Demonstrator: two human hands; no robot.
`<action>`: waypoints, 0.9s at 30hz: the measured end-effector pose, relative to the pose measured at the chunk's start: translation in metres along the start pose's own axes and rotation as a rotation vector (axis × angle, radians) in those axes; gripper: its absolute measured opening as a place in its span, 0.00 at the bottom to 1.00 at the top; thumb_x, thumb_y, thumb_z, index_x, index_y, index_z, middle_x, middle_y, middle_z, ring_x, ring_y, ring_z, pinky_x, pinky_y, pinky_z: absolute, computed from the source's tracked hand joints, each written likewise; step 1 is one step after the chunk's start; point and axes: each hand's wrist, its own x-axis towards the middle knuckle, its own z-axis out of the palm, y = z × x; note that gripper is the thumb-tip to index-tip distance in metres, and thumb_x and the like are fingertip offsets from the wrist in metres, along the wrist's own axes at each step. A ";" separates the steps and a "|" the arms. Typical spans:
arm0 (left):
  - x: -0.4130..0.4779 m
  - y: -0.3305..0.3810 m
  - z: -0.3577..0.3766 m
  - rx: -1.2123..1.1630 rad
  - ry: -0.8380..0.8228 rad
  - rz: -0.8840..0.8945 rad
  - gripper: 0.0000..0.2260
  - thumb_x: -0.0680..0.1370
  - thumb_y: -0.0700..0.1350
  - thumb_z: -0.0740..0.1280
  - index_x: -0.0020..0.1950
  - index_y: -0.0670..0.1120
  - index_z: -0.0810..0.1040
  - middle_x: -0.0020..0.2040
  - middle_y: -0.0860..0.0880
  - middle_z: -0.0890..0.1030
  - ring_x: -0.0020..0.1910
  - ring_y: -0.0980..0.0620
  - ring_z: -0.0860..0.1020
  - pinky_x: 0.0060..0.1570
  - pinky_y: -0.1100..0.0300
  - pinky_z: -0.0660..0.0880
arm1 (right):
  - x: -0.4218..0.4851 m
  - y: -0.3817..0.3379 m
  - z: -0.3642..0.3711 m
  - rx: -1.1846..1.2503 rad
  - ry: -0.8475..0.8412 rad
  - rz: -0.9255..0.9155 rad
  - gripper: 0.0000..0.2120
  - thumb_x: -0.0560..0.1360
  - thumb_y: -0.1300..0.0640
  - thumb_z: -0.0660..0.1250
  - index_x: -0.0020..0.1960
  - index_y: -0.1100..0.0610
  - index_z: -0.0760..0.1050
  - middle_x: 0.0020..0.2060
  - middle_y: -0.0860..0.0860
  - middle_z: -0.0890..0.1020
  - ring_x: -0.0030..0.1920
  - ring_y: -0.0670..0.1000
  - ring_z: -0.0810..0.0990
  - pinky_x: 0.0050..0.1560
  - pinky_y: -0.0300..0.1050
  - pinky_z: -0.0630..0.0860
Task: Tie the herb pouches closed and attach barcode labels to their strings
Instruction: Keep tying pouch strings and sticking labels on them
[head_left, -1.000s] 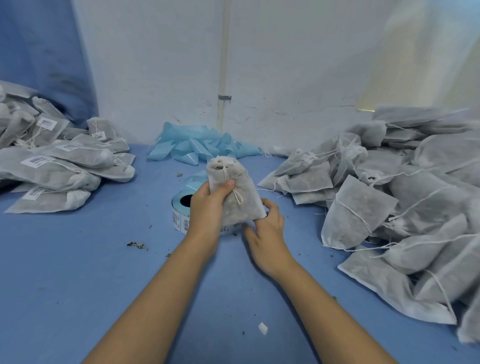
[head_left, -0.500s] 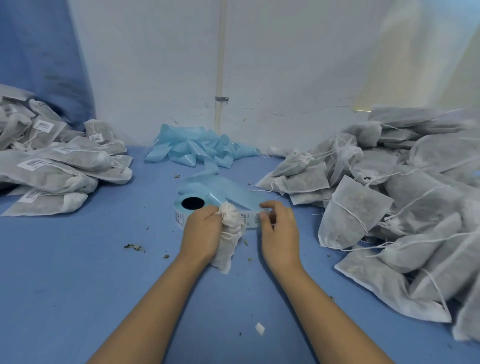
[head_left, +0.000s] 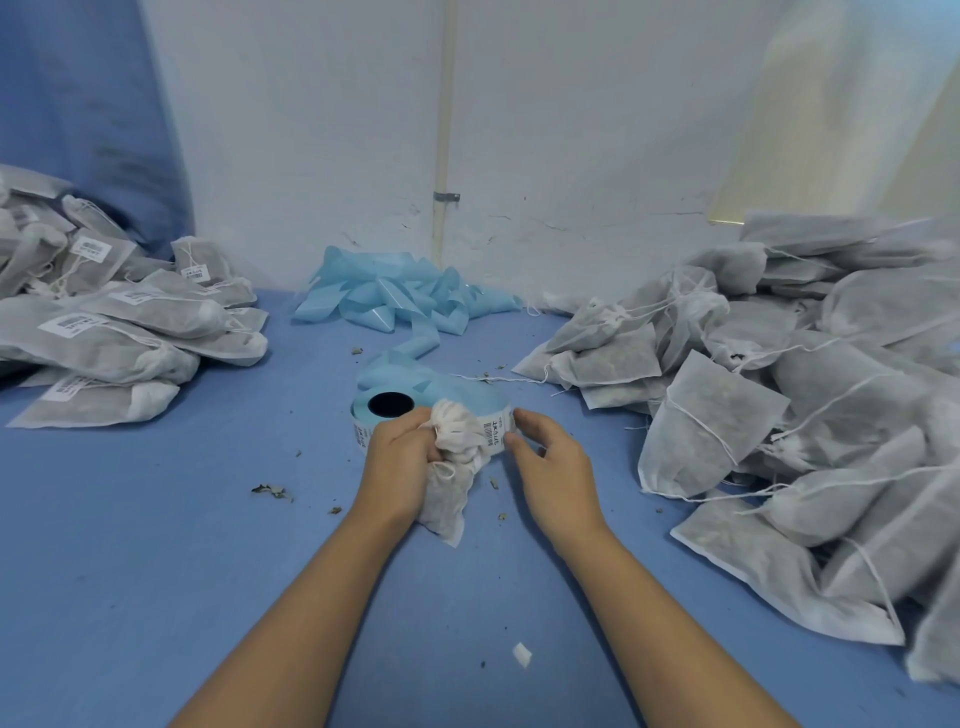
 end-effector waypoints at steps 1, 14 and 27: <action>0.000 0.000 0.000 -0.003 -0.005 0.002 0.26 0.71 0.25 0.54 0.19 0.50 0.62 0.20 0.57 0.63 0.20 0.61 0.62 0.22 0.72 0.60 | 0.000 -0.001 0.000 0.043 -0.008 0.009 0.14 0.79 0.59 0.63 0.64 0.56 0.76 0.59 0.46 0.80 0.60 0.44 0.76 0.61 0.36 0.70; 0.001 -0.002 -0.001 0.009 0.004 0.008 0.24 0.71 0.26 0.55 0.22 0.51 0.61 0.21 0.57 0.63 0.21 0.61 0.61 0.23 0.71 0.60 | -0.003 -0.004 0.000 0.322 -0.060 0.026 0.07 0.77 0.62 0.65 0.49 0.54 0.81 0.43 0.44 0.84 0.42 0.38 0.81 0.43 0.27 0.72; 0.000 -0.001 0.001 0.009 -0.016 0.009 0.27 0.72 0.27 0.55 0.17 0.50 0.66 0.19 0.57 0.66 0.20 0.61 0.64 0.23 0.72 0.62 | -0.003 -0.007 -0.006 0.405 -0.064 0.056 0.10 0.77 0.63 0.65 0.43 0.52 0.81 0.33 0.40 0.84 0.34 0.35 0.79 0.36 0.25 0.70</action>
